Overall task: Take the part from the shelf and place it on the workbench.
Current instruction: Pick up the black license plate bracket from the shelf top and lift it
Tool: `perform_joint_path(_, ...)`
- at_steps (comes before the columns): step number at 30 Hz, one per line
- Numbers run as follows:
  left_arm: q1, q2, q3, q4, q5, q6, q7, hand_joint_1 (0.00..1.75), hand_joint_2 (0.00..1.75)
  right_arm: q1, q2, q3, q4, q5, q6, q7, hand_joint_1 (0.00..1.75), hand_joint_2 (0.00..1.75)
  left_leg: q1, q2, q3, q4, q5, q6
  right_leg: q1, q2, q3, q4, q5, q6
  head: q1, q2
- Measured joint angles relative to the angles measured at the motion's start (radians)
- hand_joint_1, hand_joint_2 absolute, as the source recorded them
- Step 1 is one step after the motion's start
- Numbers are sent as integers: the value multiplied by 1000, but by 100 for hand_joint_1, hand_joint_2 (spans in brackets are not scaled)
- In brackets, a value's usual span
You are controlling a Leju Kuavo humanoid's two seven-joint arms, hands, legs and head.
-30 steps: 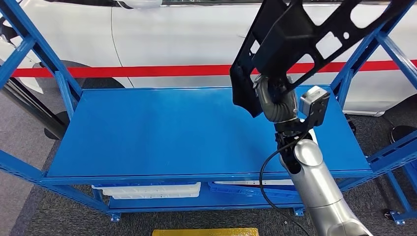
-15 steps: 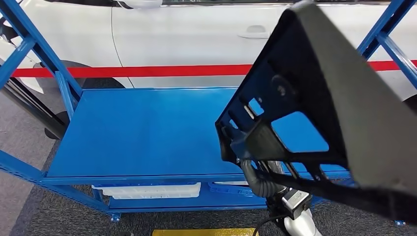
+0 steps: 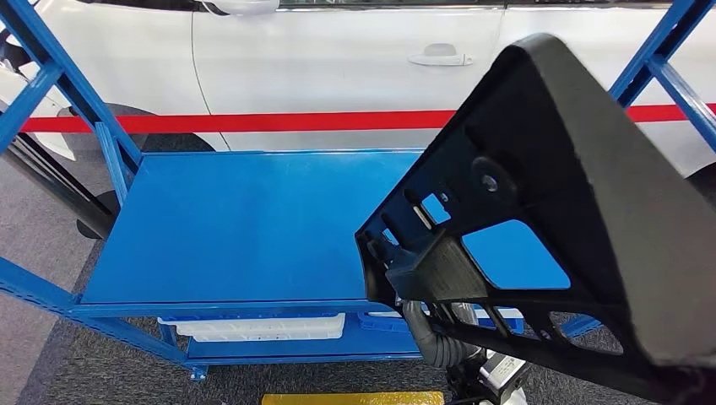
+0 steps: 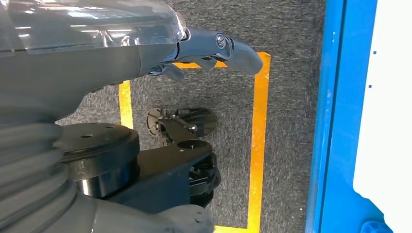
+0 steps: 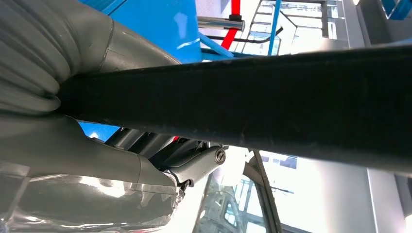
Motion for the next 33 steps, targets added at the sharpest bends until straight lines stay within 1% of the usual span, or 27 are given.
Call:
perform_joint_path(2,2,0,5,0,2,-10,6,0,175,5,7,0,0,-3,1,-1,175,175,0,0,0,0,0,0,0,0,0,0,0,0,0,0)
perform_joint_path(7,12,3,11,0,-4,1,32,0,175,18,25,0,0,-17,0,-13,175,175,0,0,0,0,0,0,-1,0,0,0,0,0,0,0)
perform_joint_path(15,31,21,15,0,-30,65,90,0,175,51,52,0,0,-18,-17,-28,175,175,-4,0,0,1,-2,2,-6,0,0,0,0,1,0,0)
perform_joint_path(20,36,36,15,0,-41,72,102,0,175,58,60,1,0,-16,-19,-33,175,175,-8,0,0,5,-7,10,-10,0,2,-1,-2,7,0,0)
perform_joint_path(22,36,39,15,0,-42,72,105,0,175,58,62,1,0,-16,-20,-33,175,175,-9,0,0,6,-5,15,-12,0,3,-3,1,13,-1,0)
perform_joint_path(23,36,40,15,0,-45,73,108,0,175,58,63,1,0,-16,-20,-33,175,175,-6,1,2,0,0,20,-12,0,4,-2,-1,16,-1,0)
perform_joint_path(24,37,41,15,0,-49,75,113,0,175,58,64,1,0,-16,-21,-33,175,175,-3,2,5,-7,6,25,-11,0,3,5,-8,19,0,0)
perform_joint_path(25,37,42,14,0,-55,78,120,0,175,59,65,2,0,-16,-22,-34,175,175,0,3,8,-14,11,29,-11,0,-4,25,-28,20,2,0)
perform_joint_path(26,37,42,14,0,-62,80,127,0,175,59,65,2,0,-16,-24,-34,175,175,3,5,9,-20,16,33,-10,0,-20,65,-60,22,4,0)
perform_joint_path(28,38,44,12,0,-74,86,138,0,175,62,65,2,0,-16,-31,-35,175,175,2,6,5,-21,18,35,-11,0,-72,191,-133,25,7,0)
perform_joint_path(29,39,46,11,0,-80,88,142,0,175,65,65,2,0,-16,-33,-35,175,175,1,7,3,-19,19,35,-13,0,-93,245,-153,28,8,0)
perform_joint_path(30,40,47,10,0,-85,89,145,0,175,68,65,2,0,-15,-36,-35,175,175,1,7,0,-16,19,35,-15,0,-100,269,-153,30,8,0)
perform_joint_path(31,41,49,8,0,-90,89,147,0,175,70,65,2,0,-14,-37,-36,175,175,2,7,-4,-13,20,33,-18,0,-87,253,-134,32,8,0)
perform_joint_path(32,42,49,5,0,-93,89,148,0,175,72,65,2,0,-13,-38,-36,175,175,4,7,-7,-8,20,31,-22,-1,-57,202,-102,34,8,0)
perform_joint_path(33,42,50,2,0,-97,89,148,0,175,73,65,2,0,-11,-39,-37,175,175,5,6,-10,-2,19,27,-25,-1,-17,131,-77,35,8,0)
